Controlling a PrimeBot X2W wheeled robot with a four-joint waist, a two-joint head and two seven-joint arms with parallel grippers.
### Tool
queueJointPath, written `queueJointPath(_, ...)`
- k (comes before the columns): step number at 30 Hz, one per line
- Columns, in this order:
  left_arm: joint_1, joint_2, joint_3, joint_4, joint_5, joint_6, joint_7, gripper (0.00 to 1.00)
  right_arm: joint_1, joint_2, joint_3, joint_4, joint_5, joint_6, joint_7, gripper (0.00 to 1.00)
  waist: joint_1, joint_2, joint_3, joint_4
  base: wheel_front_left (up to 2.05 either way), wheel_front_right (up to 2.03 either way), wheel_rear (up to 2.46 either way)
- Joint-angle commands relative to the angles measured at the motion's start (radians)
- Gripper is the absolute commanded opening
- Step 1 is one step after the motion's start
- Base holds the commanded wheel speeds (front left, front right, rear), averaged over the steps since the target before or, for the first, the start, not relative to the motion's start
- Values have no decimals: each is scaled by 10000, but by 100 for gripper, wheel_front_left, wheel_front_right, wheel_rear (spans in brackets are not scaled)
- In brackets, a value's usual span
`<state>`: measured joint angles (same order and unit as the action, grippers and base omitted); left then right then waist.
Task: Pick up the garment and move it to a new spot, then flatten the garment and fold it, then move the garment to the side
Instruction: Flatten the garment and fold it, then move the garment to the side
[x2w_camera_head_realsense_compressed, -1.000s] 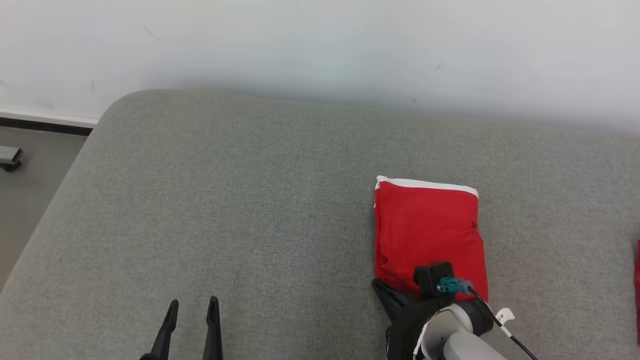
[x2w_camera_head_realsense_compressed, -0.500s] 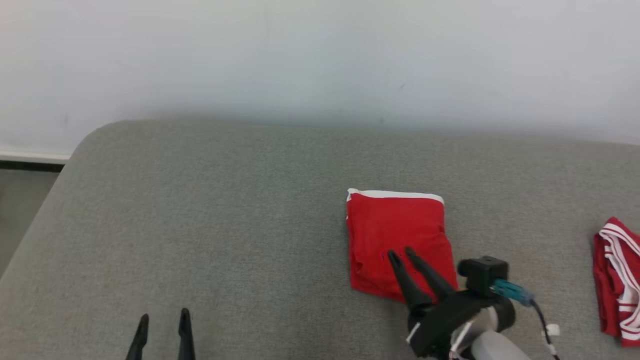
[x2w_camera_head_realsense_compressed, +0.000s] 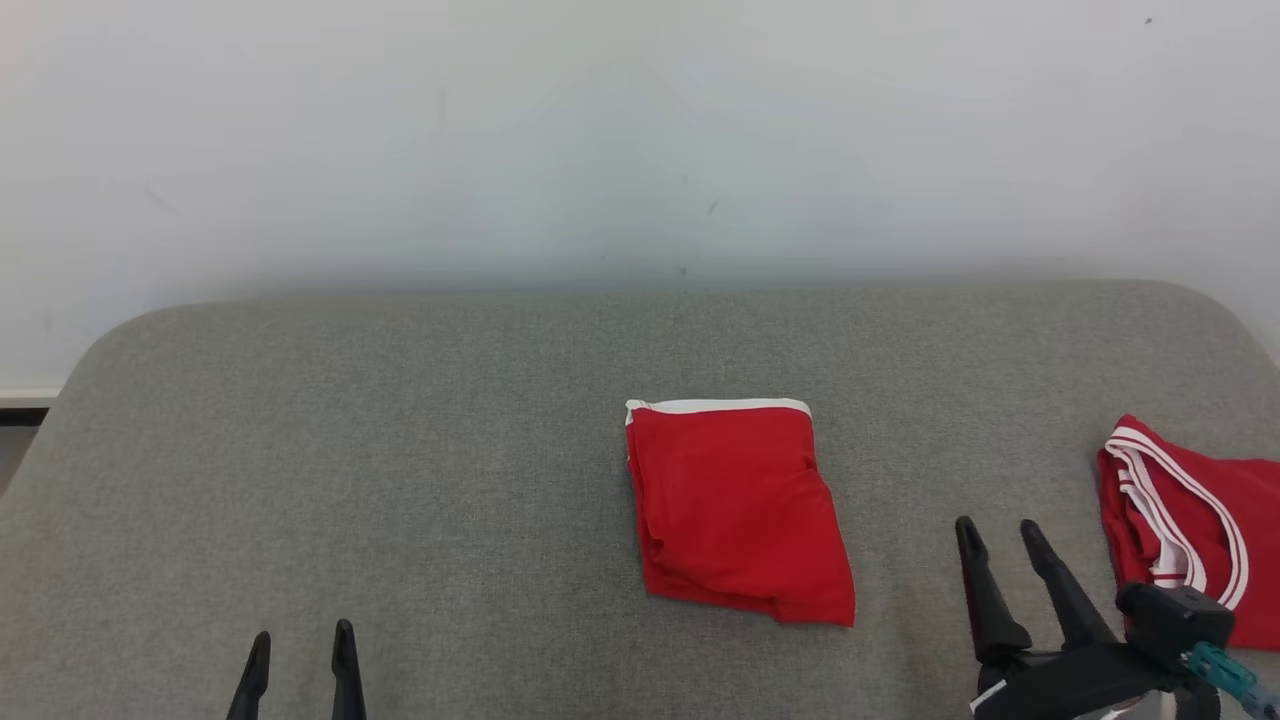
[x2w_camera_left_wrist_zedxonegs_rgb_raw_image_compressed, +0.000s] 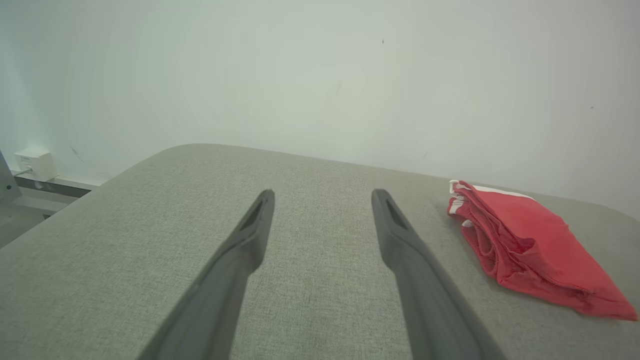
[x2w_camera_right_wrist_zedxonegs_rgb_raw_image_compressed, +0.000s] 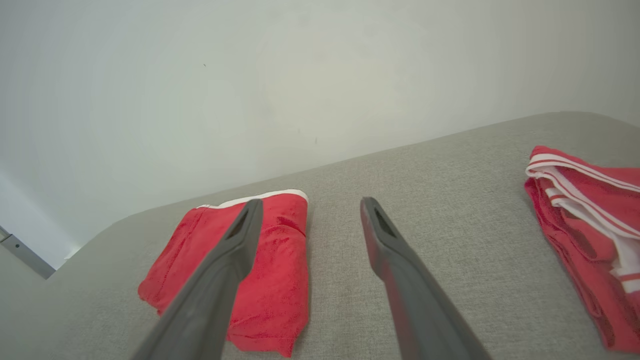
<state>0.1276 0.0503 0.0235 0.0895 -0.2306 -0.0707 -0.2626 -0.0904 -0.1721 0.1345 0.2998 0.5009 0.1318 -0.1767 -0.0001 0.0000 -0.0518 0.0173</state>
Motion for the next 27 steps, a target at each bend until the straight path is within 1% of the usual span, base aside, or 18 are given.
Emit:
queueJointPath(1, -68, 1, 48, 69, 82, -33, -26, 100, 236, 50, -250, -184, -163, -27, -2, 100, 1, 0, -121, -139, 0, 0, 0)
queueJointPath(6, -135, 0, 55, 445, 240, -154, -26, 100, 656, 191, -849, -634, -656, -27, 293, 100, 1, 0, -236, -380, 0, 0, 0)
queueJointPath(11, -336, 1, 88, 874, 289, -241, -26, 100, 808, 240, -950, -759, -881, -27, 605, 100, 1, 0, -288, -569, 0, 0, 0)
queueJointPath(16, -479, 0, 159, 1116, 330, -230, -26, 100, 971, 246, -997, -662, -1017, -27, 836, 100, 1, 0, -326, -694, 0, 0, 0)
queueJointPath(27, -351, 0, 355, 1279, 390, -312, -26, 100, 1121, 374, -1027, -592, -1023, -27, 835, 100, 1, 0, -307, -724, 0, 0, 0)
